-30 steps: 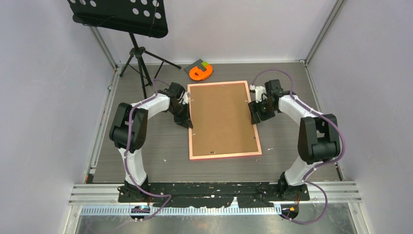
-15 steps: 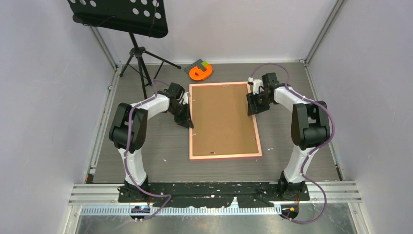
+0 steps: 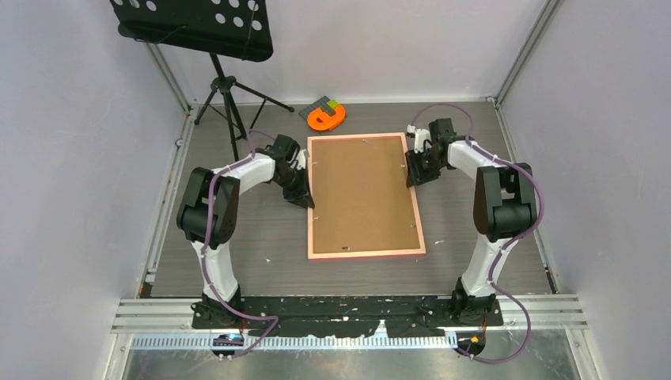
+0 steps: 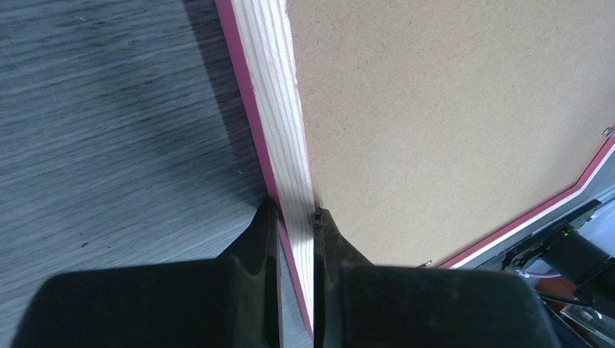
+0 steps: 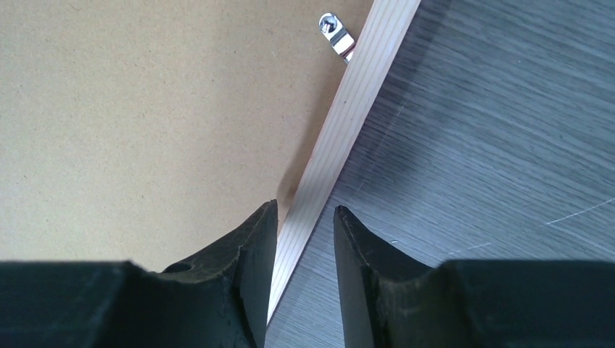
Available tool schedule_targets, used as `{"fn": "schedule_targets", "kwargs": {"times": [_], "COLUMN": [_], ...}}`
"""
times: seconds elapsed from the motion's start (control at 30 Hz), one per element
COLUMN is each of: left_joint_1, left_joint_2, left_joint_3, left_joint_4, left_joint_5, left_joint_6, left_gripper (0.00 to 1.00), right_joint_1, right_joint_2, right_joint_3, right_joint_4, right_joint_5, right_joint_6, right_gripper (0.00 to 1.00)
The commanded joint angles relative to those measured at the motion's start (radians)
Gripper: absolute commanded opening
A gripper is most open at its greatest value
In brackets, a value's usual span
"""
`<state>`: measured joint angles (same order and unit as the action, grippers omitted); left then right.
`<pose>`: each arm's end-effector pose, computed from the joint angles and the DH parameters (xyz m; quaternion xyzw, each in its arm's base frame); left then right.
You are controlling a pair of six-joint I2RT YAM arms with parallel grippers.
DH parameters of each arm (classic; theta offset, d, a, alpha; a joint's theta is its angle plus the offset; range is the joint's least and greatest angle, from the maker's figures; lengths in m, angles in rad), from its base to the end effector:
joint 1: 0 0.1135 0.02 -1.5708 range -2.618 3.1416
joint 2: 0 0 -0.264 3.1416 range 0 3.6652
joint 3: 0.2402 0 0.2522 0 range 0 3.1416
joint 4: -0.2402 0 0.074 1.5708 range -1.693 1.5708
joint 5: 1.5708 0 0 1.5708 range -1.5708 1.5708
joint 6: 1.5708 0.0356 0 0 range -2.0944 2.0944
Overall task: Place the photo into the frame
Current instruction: Install the photo frame at the center of the board, then adjust the photo frame at the center of the board.
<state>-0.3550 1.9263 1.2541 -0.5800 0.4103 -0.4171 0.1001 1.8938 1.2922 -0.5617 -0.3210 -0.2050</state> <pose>0.3460 -0.1434 0.1541 0.0023 0.9672 -0.2448 0.0681 0.3794 0.0494 0.1757 -0.1789 0.9506 0.1458 0.2077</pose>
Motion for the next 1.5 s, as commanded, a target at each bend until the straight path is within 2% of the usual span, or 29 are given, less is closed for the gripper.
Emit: {"fn": "schedule_targets", "kwargs": {"times": [0.0, 0.27, 0.37, 0.43, 0.5, 0.67, 0.73, 0.8, 1.0, 1.03, 1.07, 1.23, 1.47], "left_joint_1": [-0.012, -0.012, -0.012, -0.012, -0.012, -0.012, -0.012, -0.012, -0.012, -0.012, -0.012, -0.011, -0.017], "left_joint_2": [-0.004, -0.008, -0.013, -0.02, -0.028, -0.042, -0.048, -0.063, -0.113, -0.12, -0.126, -0.147, -0.135], "left_joint_3": [-0.029, -0.028, -0.027, -0.025, -0.024, -0.012, 0.002, 0.013, 0.054, 0.06, 0.068, 0.117, 0.207], "left_joint_4": [0.029, 0.028, 0.024, 0.021, 0.02, 0.007, -0.009, -0.02, -0.05, -0.056, -0.064, -0.111, -0.205], "left_joint_5": [0.025, 0.022, 0.016, 0.011, 0.008, 0.0, -0.015, -0.031, -0.082, -0.095, -0.107, -0.164, -0.189], "left_joint_6": [0.042, 0.042, 0.045, 0.051, 0.054, 0.061, 0.066, 0.079, 0.154, 0.171, 0.188, 0.297, 0.412], "left_gripper": [0.0, 0.0, 0.01, 0.09, 0.29, 0.66, 0.77, 0.84, 0.92, 0.98, 0.99, 1.0, 1.0], "right_joint_1": [-0.005, -0.005, -0.005, -0.009, -0.016, -0.043, -0.051, -0.057, -0.07, -0.07, -0.07, -0.069, -0.012], "right_joint_2": [0.016, 0.041, 0.049, 0.05, 0.054, 0.059, 0.059, 0.059, 0.078, 0.085, 0.09, 0.137, 0.229], "right_joint_3": [-0.001, 0.003, 0.01, 0.015, 0.02, 0.031, 0.036, 0.046, 0.116, 0.137, 0.158, 0.232, 0.373], "right_joint_4": [0.026, 0.027, 0.022, 0.018, 0.012, -0.001, -0.009, -0.024, -0.128, -0.142, -0.173, -0.271, -0.424], "right_joint_5": [-0.026, -0.049, -0.045, -0.039, -0.034, -0.027, -0.024, -0.025, -0.035, -0.037, -0.04, -0.046, -0.061], "right_joint_6": [0.007, 0.003, -0.012, -0.026, -0.041, -0.082, -0.108, -0.146, -0.318, -0.341, -0.392, -0.57, -0.724], "right_gripper": [0.39, 0.32, 0.26, 0.21, 0.16, 0.07, 0.06, 0.06, 0.06, 0.06, 0.06, 0.06, 0.06]}}
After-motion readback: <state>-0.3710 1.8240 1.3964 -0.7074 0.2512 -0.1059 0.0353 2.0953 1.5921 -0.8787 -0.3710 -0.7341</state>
